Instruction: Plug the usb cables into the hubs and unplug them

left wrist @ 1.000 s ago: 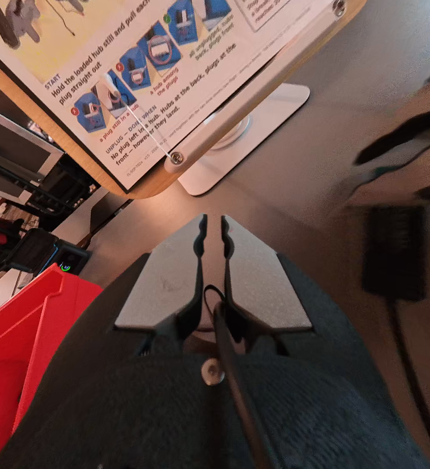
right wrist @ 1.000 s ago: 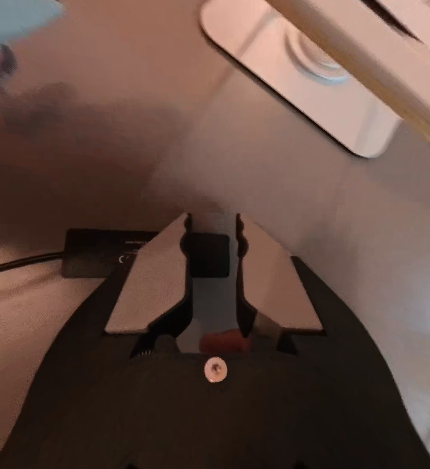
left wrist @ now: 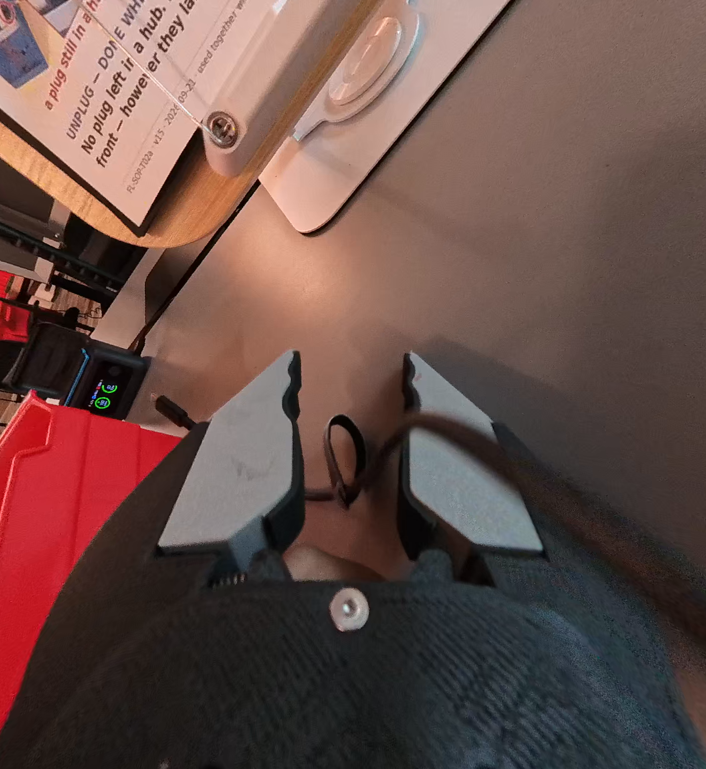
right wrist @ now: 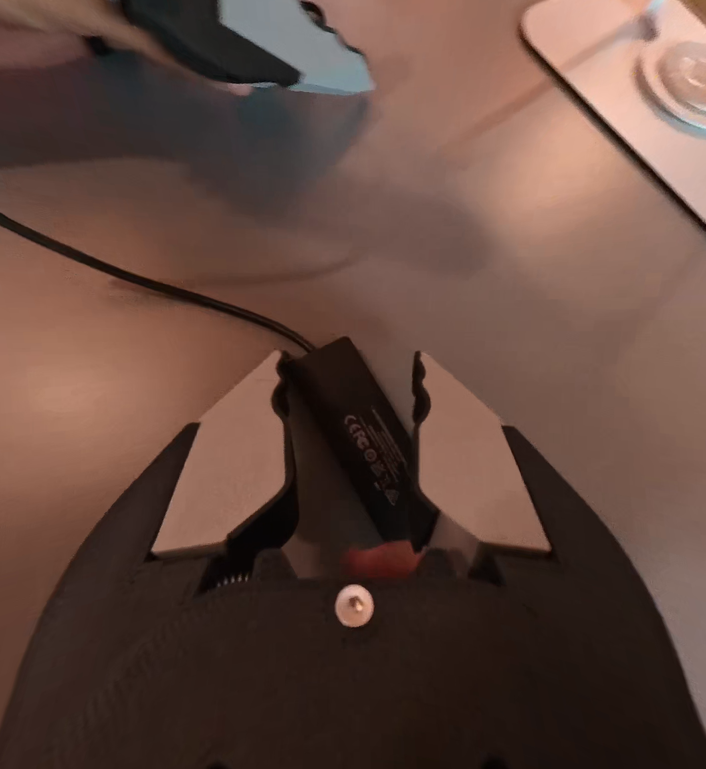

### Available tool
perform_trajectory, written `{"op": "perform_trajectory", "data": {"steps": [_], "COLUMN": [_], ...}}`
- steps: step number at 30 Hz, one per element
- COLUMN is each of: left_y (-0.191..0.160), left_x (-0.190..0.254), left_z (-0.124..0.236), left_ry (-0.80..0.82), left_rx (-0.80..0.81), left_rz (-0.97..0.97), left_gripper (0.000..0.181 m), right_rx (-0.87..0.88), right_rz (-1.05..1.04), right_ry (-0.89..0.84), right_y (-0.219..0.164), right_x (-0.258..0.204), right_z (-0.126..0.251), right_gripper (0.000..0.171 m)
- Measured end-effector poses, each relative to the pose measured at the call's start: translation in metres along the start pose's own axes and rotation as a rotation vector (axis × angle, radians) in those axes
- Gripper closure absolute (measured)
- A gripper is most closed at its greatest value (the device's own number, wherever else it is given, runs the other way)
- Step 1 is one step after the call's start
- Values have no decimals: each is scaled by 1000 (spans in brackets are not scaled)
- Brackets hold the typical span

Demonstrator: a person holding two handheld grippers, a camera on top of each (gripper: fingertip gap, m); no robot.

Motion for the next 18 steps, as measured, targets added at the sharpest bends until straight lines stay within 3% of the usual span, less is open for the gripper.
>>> {"op": "perform_trajectory", "data": {"steps": [1, 2, 6, 12, 14, 18], "left_y": [-1, -2, -15, -35, -42, -53], "left_x": [-1, -3, -13, 0, 7, 15], "left_z": [0, 1, 9, 58, 81, 134], "left_ry": [6, 17, 98, 97, 34, -118], "left_rx": [-2, -7, -65, -147, -178, -196], "left_rz": [3, 4, -7, -129, -143, -149], "left_gripper": [134, 134, 126, 115, 102, 94], "right_rx": [-6, -13, -23, -36, -38, -42], "right_rz": [-14, -17, -16, -71, -78, -101], "right_ry": [-52, -107, -204, -225, -228, -225], "right_y": [-2, -4, -9, -13, -13, -14], "right_x": [7, 13, 20, 23, 23, 23], "right_z": [1, 2, 7, 11, 10, 11], "right_gripper": [127, 139, 140, 141, 141, 141]}}
Point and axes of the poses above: each gripper's, where its closed fingertips meet, z back along the fingers, y out of its top, x = y × z across the jaws, the point moved 2 cm from there along z, back along the fingers, and after that the axes turned 4 degrees about -y, right-handed, at the moved point
